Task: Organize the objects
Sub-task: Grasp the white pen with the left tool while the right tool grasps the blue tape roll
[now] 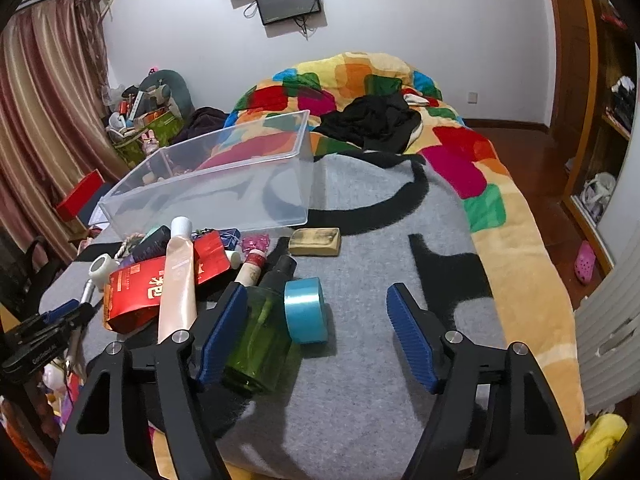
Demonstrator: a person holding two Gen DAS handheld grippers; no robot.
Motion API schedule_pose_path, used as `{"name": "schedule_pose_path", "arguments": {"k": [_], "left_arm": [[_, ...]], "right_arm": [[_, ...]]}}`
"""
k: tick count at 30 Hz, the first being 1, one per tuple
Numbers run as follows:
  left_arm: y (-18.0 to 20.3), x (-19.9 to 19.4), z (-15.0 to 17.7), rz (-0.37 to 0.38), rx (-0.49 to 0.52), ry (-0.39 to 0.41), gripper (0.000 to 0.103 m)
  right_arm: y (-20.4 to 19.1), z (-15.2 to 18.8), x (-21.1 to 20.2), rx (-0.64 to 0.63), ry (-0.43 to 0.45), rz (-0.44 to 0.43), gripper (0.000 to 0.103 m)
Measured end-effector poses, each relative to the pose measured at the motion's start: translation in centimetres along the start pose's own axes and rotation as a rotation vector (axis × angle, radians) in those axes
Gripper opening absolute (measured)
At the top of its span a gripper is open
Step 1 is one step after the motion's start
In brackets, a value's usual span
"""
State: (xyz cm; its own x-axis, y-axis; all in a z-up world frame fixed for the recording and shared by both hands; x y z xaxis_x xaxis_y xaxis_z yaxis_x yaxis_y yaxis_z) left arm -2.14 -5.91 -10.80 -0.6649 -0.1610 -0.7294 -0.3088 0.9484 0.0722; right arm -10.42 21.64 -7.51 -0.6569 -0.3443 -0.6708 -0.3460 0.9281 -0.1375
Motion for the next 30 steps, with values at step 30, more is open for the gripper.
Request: {"name": "schedule_pose_path", "arguments": {"k": [30], "left_arm": [[-2.2,-1.5,-3.0,0.044,-0.016,0.084,0.010]], "right_arm": [[-0.6,0.5,3.8,-0.004,-0.114,-0.103,0.040]]}}
Point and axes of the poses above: each gripper's, at about its wrist camera, not at the fingertips, and x roughly the way its jaws point, y to its right, z to its underside, the point moved 6 cm from there along x, roughly the way its jaws point, and after that the axes turned 4 degrees about -x, right-handed, at the moved point
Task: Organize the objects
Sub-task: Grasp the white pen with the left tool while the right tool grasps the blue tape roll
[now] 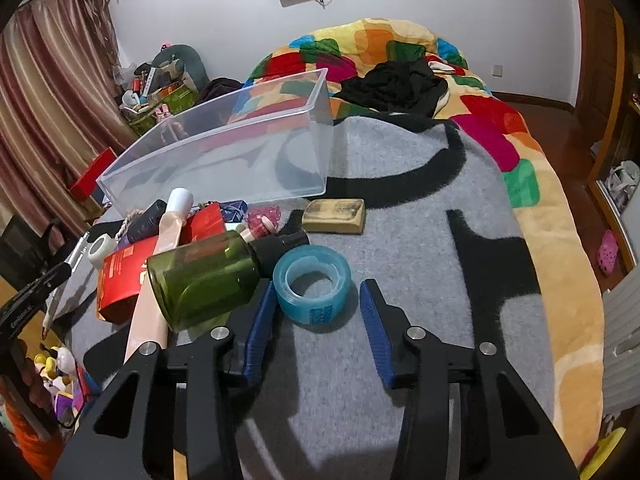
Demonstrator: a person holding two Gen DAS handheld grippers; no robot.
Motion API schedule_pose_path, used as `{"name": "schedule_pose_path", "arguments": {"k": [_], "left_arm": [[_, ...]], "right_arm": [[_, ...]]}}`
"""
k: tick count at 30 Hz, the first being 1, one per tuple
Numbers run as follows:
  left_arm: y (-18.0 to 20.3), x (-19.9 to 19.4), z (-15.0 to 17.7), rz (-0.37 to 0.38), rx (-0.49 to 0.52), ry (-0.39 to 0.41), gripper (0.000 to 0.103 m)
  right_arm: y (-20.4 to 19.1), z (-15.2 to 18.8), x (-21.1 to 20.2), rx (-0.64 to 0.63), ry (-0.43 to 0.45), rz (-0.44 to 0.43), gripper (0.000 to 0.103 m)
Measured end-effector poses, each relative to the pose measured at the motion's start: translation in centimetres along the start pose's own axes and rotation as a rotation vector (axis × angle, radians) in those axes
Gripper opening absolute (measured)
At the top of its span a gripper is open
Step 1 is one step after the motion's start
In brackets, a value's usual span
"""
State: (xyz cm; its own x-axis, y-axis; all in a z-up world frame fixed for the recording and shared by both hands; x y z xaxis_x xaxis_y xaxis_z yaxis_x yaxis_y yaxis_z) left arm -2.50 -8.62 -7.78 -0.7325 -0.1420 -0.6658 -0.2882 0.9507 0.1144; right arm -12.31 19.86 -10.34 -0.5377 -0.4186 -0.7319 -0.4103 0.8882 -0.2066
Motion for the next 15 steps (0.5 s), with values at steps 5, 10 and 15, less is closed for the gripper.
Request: {"name": "schedule_pose_path", "arguments": {"k": [5,10,15], "left_arm": [[0.6,-0.6,-1.6,0.029,0.008,0.039,0.010],[1.9,-0.9,-3.6,0.063,0.026,0.070,0.010],[3.5,-0.6,-5.7,0.114,0.044,0.090,0.010]], "right_arm": [[-0.2,-0.4,0.6,-0.023,0.000,0.022,0.036],[-0.1,-0.6,0.0,-0.054,0.013,0.082,0.036],[0.5,-2.2,-1.9,-0.057,0.063,0.115,0.036]]}}
Point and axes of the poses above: each gripper's, at about its wrist camera, not at the fingertips, and x roughly the way its jaws point, y to its right, z to its underside, the point moved 6 cm from there along x, roughly the way its jaws point, and after that the axes turned 4 degrees about -x, right-handed, at the moved point
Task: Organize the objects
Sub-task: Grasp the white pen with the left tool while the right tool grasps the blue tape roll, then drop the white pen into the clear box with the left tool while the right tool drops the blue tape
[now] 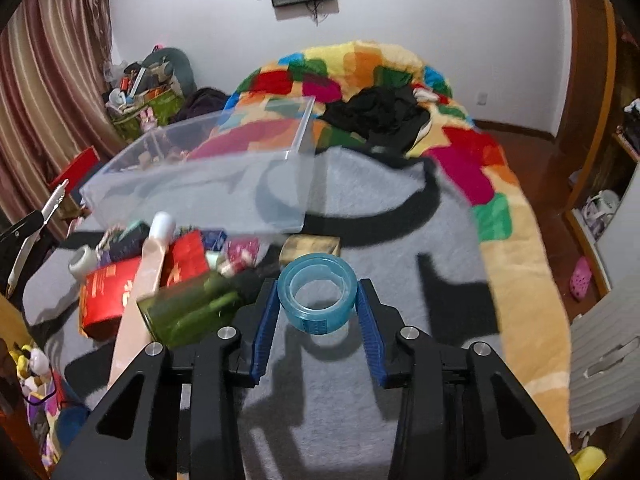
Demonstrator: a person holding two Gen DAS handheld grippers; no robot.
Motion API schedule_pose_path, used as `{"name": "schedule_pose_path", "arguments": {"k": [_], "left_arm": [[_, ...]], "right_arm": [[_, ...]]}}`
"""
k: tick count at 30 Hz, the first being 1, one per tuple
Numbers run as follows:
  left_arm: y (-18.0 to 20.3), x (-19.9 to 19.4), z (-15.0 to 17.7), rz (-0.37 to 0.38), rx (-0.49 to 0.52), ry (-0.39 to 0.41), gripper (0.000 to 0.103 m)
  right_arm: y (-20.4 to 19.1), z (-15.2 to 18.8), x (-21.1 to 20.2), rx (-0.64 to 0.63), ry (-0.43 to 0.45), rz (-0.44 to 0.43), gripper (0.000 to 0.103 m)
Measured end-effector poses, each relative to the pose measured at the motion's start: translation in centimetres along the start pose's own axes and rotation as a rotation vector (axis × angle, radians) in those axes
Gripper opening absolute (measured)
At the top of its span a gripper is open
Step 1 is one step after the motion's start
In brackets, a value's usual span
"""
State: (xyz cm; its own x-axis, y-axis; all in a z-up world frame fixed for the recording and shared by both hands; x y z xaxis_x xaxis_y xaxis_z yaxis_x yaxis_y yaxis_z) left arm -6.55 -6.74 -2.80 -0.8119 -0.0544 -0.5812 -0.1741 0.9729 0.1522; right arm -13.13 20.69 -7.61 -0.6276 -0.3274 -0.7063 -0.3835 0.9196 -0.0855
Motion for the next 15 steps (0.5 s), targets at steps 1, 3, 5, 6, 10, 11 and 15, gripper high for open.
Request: {"name": "schedule_pose_path", "arguments": {"k": [1,3,5,6,10,11,15], "left_arm": [[0.2,0.2,-0.3,0.012,0.001,0.000,0.010],[0.8,0.8,-1.1,0.033,0.004,-0.006,0.010],[1.2,1.5,-1.7,0.052,0.008,-0.015,0.010],[1.5,1.9,-2.0,0.060,0.011,-0.019,0.010],[1.8,3.8,-3.1,0.080,0.002,-0.050,0.010],[1.9,4.5,-3.3,0.082,0.000,-0.062,0.010],[2.1,6.7,-3.8,0.080,0.003,-0.116,0.010]], "right_arm": [[0.0,-0.4,-0.3,-0.003,0.008,-0.004,0.036],[-0.3,-1.4,-0.9,-0.014,0.029,-0.014,0.036],[-0.8,-2.4,-1.2,-0.028,0.044,-0.027,0.036],[-1.3,-3.0,-1.3,-0.035,0.054,-0.039,0.036],[-2.9,-5.1,-0.8,-0.060,0.075,-0.076,0.036],[-3.2,-5.4,-0.5,-0.068,0.079,-0.075,0.036],[-4.3,-7.2,0.7,-0.087,0.075,-0.100,0.036]]}}
Point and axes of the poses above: each gripper's, at about its wrist camera, not at the fingertips, and x roughly the way its jaws point, y to its right, z to its underside, the point moved 6 cm from there along x, roughly the way its jaws point, and after that the axes turned 4 degrees about -x, right-handed, at the moved point
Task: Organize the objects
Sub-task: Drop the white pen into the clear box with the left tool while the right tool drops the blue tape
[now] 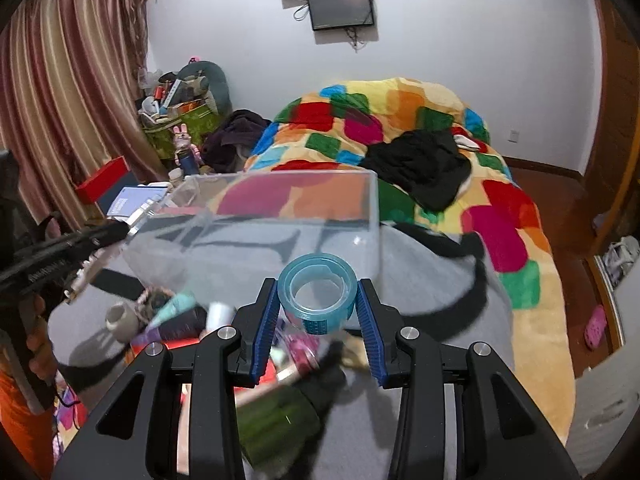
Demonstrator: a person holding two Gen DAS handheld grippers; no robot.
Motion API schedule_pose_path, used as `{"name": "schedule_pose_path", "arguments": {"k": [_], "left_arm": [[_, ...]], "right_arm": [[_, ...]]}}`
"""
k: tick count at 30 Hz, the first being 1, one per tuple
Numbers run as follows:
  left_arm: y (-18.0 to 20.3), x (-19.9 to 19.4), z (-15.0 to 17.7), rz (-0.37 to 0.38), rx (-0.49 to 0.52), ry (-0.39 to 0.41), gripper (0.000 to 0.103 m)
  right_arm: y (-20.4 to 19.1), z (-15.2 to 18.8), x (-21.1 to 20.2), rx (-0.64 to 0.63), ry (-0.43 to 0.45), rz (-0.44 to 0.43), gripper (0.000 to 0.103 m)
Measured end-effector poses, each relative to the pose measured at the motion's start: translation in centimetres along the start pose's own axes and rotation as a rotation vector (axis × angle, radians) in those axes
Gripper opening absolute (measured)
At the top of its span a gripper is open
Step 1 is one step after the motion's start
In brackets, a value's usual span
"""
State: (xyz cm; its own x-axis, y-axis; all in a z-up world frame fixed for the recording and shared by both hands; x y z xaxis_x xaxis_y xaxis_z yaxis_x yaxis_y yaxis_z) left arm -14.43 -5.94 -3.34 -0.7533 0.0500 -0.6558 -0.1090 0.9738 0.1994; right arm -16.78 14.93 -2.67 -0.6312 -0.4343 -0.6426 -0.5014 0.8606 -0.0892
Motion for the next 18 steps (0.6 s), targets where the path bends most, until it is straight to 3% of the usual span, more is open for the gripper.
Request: {"name": "schedule_pose_path", "arguments": {"k": [18], "left_arm": [[1.3,5.6,-1.8,0.022,0.069,-0.192,0.010]], "right_arm": [[-1.6,-2.9,7.5,-0.052,-0.168,-0.034,0.036]]}}
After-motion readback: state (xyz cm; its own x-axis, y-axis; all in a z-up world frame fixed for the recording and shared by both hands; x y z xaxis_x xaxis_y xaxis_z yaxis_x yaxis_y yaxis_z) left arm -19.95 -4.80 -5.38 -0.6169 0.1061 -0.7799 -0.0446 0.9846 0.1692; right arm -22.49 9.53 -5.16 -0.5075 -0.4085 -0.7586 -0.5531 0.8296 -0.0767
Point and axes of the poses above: each gripper's, at about its wrist camera, not at the fingertips, and x roughly the way its jaws point, y to its right, z to its underside, the point moved 6 cm from there along x, roughly the way its jaws point, and after that the axes turned 4 degrees about -x, right-handed, at the moved point
